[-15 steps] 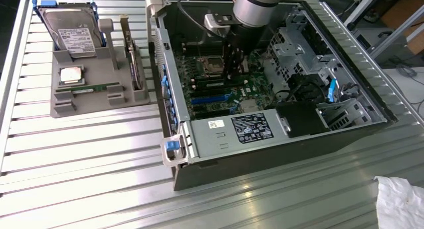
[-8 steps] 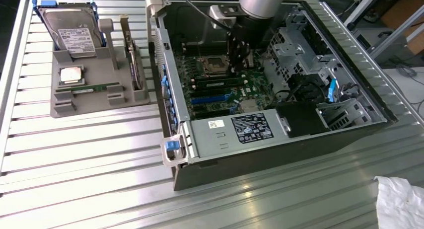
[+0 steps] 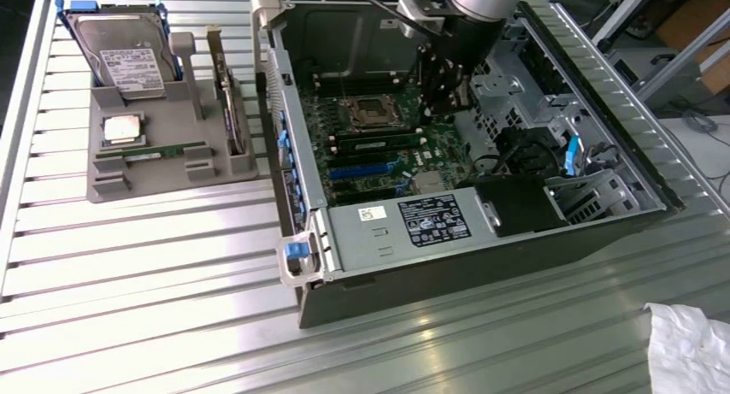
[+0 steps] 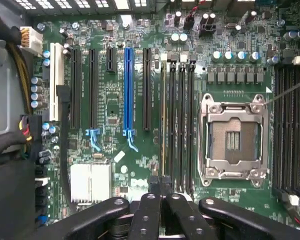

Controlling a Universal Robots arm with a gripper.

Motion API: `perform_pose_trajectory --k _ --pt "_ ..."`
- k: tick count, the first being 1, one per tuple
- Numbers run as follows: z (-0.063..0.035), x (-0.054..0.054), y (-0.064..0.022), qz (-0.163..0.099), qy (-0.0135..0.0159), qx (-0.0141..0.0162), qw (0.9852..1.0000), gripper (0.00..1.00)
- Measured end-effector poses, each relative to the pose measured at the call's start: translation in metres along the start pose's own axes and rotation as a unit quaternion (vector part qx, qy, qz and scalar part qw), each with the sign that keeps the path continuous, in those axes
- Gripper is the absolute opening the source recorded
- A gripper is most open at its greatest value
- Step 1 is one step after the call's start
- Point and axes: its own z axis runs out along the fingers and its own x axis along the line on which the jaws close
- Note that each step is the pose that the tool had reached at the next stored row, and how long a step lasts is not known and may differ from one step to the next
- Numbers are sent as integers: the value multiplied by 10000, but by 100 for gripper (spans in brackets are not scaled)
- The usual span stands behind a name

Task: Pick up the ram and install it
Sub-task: 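Insert the ram into the slot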

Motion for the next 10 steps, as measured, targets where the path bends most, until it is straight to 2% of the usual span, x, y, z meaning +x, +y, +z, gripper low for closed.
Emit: perform_pose_trajectory --k 4,7,9,10 --pt "-28 3 -195 -3 2 -34 10000 11" --pt "-104 7 -309 -3 1 -36 10000 11" --pt "-142 8 -355 -2 1 -36 10000 11" --pt "-192 7 -365 -2 1 -36 10000 11"
